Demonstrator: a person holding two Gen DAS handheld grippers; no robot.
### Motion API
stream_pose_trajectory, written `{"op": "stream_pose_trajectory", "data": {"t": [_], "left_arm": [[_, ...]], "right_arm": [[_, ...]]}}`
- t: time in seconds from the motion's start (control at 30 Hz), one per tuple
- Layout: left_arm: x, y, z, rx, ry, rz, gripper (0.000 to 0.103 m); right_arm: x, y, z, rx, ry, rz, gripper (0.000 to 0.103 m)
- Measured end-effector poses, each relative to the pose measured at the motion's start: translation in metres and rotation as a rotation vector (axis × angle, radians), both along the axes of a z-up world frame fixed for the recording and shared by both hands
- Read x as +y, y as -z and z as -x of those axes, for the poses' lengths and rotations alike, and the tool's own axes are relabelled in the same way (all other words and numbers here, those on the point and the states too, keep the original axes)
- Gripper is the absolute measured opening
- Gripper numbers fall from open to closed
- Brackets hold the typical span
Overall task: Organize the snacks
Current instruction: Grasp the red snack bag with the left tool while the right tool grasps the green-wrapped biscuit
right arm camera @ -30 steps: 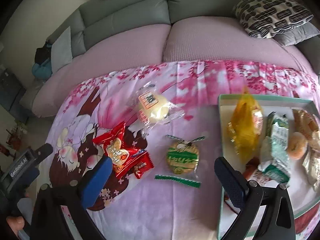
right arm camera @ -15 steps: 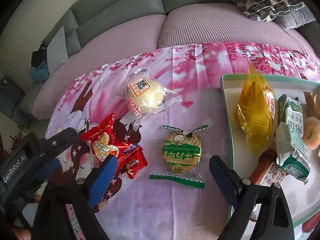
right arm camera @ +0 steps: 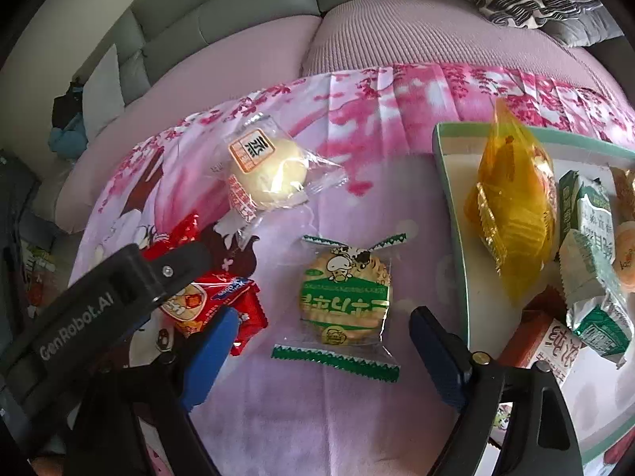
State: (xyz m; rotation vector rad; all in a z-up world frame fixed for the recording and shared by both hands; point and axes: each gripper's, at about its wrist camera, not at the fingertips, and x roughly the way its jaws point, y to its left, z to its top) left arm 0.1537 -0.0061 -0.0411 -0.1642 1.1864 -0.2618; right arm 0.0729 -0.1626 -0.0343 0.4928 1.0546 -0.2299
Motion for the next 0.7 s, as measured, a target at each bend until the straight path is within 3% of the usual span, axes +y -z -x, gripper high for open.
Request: {"op": "stream_pose_trajectory", "data": {"t": [0.37,0.5,0.7], "left_arm": [[0.011,0.002,-0.001,0.011,-0.018,-0.013,0.074],[0.019,-0.001,0.001,0.000,-0.031,-0.057,0.072],[0.026,-0.005,0.003,-0.004,-0.047,-0.072,0.065]], "right_arm": [[0.007,0.002,-0.005,0.004,-0.019,0.081,0.089],[0.008,0.002,-0.006,0.002,-0.021,0.097,0.089],[0.009,0.003,-0.007,0.011,-0.018,0.160,0.080]]}}
